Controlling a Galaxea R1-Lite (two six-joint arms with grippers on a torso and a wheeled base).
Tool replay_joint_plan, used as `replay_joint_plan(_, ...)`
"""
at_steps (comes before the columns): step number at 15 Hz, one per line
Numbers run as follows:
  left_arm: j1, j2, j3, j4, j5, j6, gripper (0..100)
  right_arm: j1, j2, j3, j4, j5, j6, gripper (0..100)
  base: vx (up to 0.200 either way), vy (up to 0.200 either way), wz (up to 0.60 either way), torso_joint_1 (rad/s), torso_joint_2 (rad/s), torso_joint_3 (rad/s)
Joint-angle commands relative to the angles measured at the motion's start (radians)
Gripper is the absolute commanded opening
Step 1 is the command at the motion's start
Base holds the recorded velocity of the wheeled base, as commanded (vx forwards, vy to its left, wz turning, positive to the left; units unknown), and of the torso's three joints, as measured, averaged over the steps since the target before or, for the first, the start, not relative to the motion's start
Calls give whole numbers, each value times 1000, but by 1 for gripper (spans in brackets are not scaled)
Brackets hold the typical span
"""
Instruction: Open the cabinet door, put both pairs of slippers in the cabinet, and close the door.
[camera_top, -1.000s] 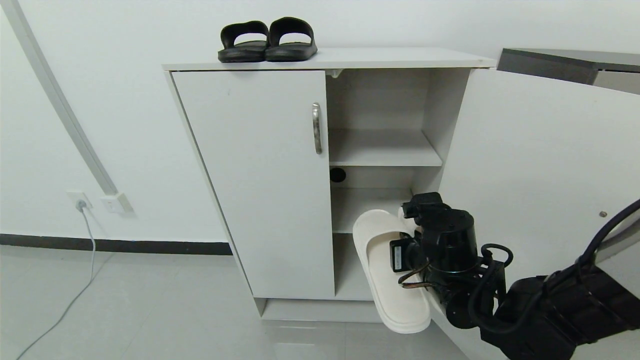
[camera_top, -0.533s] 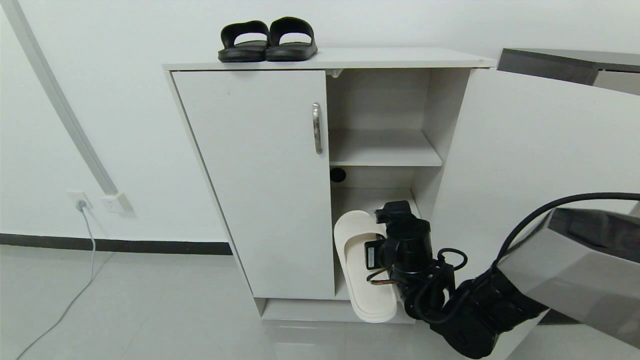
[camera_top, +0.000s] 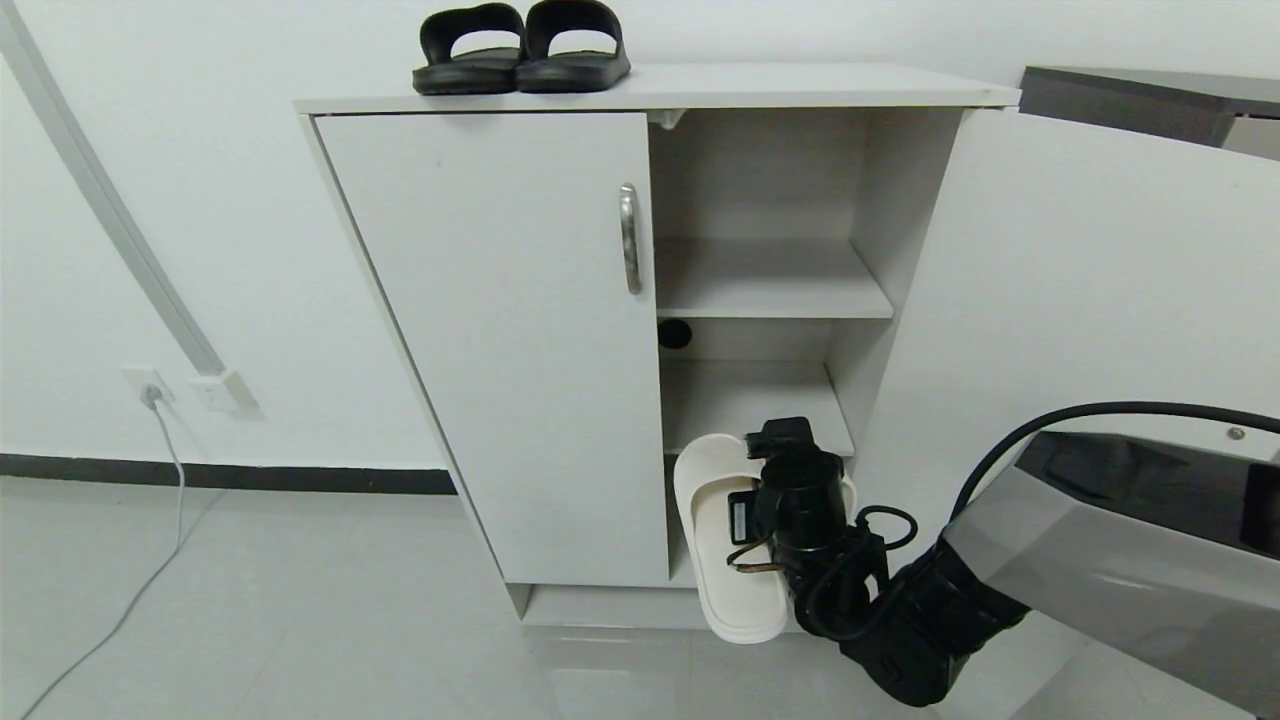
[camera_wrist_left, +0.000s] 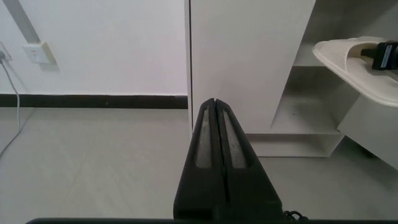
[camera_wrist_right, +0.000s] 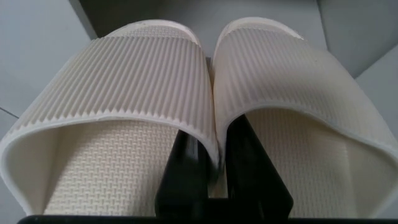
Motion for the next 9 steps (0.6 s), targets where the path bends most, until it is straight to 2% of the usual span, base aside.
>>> replay_joint_plan(1,0,1,0,0,0,0,0,-1,6,-3,0,1,1,0,0,0,0,-2,-7,-198)
replay_joint_plan(6,0,1,0,0,0,-1,0,-1,11,-6,-6,-27,1,0,0,0,0,3,2,-194)
replay_joint_plan(9,0,1,0,0,0,-1,0,-4,29,-1,-149,-54,-42,0,0,0,0,1,2,-38)
